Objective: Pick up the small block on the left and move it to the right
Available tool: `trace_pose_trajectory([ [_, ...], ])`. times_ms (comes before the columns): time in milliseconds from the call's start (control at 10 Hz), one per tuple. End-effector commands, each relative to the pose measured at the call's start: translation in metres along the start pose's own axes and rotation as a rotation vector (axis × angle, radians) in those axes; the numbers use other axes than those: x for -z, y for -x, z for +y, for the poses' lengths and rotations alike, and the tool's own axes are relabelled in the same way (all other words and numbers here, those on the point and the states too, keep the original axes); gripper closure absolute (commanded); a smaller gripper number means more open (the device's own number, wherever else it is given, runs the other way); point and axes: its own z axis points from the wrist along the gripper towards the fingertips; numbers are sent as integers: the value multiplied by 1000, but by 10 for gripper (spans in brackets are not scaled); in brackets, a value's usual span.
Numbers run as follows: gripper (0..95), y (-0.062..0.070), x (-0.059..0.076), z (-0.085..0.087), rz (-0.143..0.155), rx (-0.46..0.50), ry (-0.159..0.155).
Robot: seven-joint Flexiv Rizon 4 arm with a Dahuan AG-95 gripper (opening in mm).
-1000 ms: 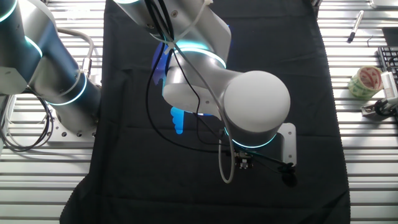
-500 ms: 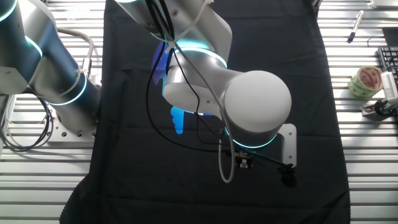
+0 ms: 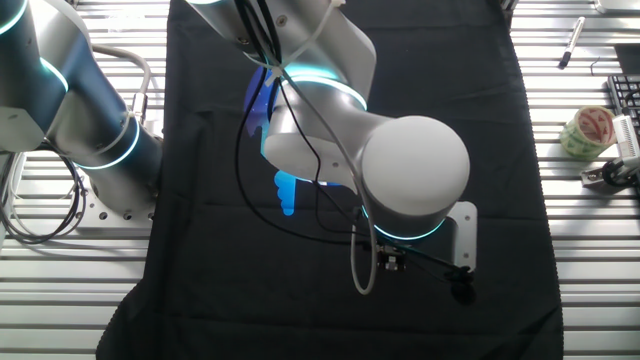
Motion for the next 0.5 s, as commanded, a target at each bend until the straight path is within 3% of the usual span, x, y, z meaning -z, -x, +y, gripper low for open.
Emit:
trace_pose_trajectory([
  [100,950,0,-1,0,3,2,-1],
  [500,950,0,1,0,6,10,-21],
])
